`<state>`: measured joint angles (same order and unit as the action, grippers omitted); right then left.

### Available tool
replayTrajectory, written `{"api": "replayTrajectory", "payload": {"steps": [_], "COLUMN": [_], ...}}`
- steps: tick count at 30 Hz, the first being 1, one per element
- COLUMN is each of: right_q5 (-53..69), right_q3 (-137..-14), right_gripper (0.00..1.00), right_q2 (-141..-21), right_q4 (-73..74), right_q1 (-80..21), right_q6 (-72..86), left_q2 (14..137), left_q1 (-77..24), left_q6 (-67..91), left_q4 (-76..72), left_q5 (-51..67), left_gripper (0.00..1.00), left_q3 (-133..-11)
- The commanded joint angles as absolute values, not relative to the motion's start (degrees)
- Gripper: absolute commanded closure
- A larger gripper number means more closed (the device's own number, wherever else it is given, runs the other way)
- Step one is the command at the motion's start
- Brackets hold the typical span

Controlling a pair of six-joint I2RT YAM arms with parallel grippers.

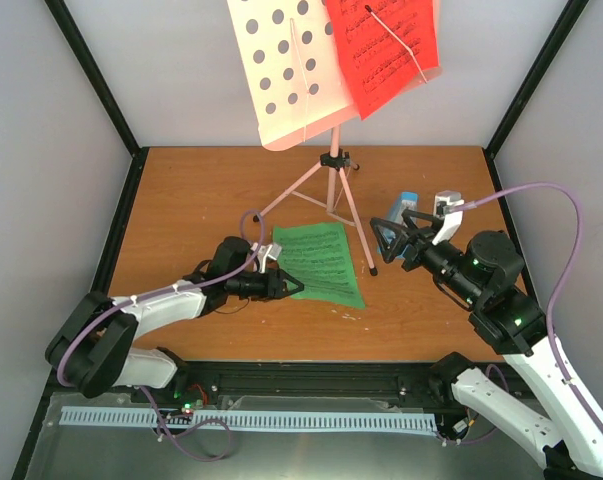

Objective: Pack up the instrument practice props

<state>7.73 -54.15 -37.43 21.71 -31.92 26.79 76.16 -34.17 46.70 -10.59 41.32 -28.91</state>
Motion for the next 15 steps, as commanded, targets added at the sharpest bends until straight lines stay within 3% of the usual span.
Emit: {"api": "replayTrajectory", "payload": {"steps": [1, 6, 15], "right_q5": [5.4, -1.5, 3.6], "right_q3": [-53.9, -52.7, -51.0], "right_gripper": [0.00, 0.00, 0.05], "right_q2": [-36.1, -34.5, -45.5], "right_q4": [23.0, 22.9, 12.5], "right_q1": [-32.3, -32.3, -31.5], "right_q6": [26.9, 27.1, 21.4], "left_q2": [73.5, 66.0, 58.0], "left_q1": [-34.5, -33.0, -19.2], "left_q6": [42.5, 38.4, 28.4], "left_q4": [-5.6, 0.7, 9.7], "left_q5": [36.1, 29.2, 37.2], "left_gripper": [0.36, 0.03, 0.01], "left_q3": [-32.8, -35.5, -43.7]}}
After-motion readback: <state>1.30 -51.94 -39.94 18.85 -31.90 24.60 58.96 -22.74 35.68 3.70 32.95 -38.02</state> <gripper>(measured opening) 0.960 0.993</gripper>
